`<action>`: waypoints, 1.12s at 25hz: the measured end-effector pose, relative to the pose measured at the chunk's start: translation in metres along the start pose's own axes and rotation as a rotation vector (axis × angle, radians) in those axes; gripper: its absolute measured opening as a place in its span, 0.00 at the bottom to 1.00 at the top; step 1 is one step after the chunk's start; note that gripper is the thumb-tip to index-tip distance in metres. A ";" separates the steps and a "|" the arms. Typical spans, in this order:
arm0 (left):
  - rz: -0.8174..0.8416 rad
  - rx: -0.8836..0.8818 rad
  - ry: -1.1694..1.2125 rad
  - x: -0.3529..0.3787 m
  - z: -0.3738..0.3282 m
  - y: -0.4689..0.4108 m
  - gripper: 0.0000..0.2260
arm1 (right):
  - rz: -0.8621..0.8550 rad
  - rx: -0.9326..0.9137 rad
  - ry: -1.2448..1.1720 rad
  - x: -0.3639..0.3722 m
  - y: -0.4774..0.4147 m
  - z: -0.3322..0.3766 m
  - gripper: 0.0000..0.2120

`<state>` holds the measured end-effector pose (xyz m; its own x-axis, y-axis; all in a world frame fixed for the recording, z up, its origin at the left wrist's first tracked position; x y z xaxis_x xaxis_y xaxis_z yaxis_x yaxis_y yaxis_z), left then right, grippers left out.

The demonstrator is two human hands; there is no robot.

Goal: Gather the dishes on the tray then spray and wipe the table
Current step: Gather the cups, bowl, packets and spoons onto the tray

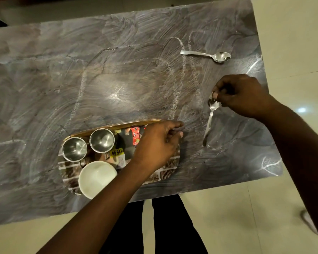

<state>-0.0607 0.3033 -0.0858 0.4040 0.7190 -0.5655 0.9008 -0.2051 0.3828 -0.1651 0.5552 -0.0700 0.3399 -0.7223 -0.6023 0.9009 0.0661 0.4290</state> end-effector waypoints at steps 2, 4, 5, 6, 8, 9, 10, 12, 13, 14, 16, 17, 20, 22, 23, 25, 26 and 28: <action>-0.019 0.034 0.002 -0.015 0.007 0.003 0.13 | -0.090 0.090 -0.264 0.013 0.025 0.014 0.02; 0.001 0.032 -0.021 -0.033 0.022 0.007 0.11 | -0.103 0.178 -0.520 0.043 0.051 0.023 0.04; 0.019 0.028 -0.057 -0.042 0.032 0.010 0.09 | -0.101 0.232 -0.622 0.062 0.064 0.025 0.05; 0.036 0.028 -0.107 -0.050 0.040 0.013 0.07 | -0.103 0.292 -0.690 0.082 0.075 0.024 0.06; 0.085 0.038 -0.194 -0.064 0.054 0.021 0.05 | -0.111 0.393 -0.781 0.123 0.095 0.020 0.06; 0.124 0.059 -0.230 -0.068 0.059 0.024 0.05 | -0.128 0.432 -0.819 0.141 0.103 0.018 0.07; 0.168 0.113 -0.287 -0.070 0.062 0.027 0.05 | -0.150 0.462 -0.844 0.156 0.110 0.014 0.07; 0.256 0.285 -0.490 -0.066 0.068 0.030 0.06 | -0.200 0.497 -0.877 0.177 0.120 0.011 0.06; 0.287 0.350 -0.611 -0.061 0.071 0.030 0.07 | -0.225 0.514 -0.891 0.184 0.123 0.011 0.06; 0.298 0.389 -0.713 -0.055 0.073 0.030 0.07 | -0.247 0.527 -0.901 0.189 0.125 0.009 0.07; 0.285 0.421 -0.848 -0.044 0.076 0.030 0.07 | -0.271 0.531 -0.905 0.195 0.126 0.009 0.07; 0.277 0.417 -0.895 -0.039 0.077 0.030 0.06 | -0.272 0.522 -0.893 0.197 0.126 0.010 0.07; 0.269 0.375 -1.038 -0.031 0.077 0.031 0.05 | -0.275 0.483 -0.779 0.196 0.124 0.010 0.06; 0.265 0.351 -1.083 -0.029 0.078 0.031 0.05 | -0.287 0.458 -0.686 0.195 0.123 0.006 0.05; 0.266 0.343 -1.086 -0.028 0.078 0.031 0.05 | -0.289 0.439 -0.642 0.196 0.122 0.004 0.05; 0.261 0.343 -1.074 -0.028 0.078 0.031 0.06 | -0.291 0.392 -0.530 0.196 0.121 0.001 0.05; 0.255 0.349 -1.065 -0.028 0.078 0.030 0.06 | -0.294 0.360 -0.453 0.194 0.121 0.001 0.04; 0.246 0.364 -1.041 -0.028 0.079 0.029 0.06 | -0.293 0.305 -0.341 0.191 0.122 0.005 0.03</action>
<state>-0.0330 0.2247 -0.1169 0.3595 -0.2361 -0.9028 0.7025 -0.5684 0.4284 0.0081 0.4218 -0.1295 -0.0667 -0.8663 -0.4951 0.8082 -0.3379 0.4824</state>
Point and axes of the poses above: each hand's wrist, its own y-axis away from the middle knuckle, its own x-axis out of the palm, z = x × y, the point moved 2 cm from there along -y, towards the middle knuckle, and after that the axes turned 11 degrees about -y, right-handed, at the moved point
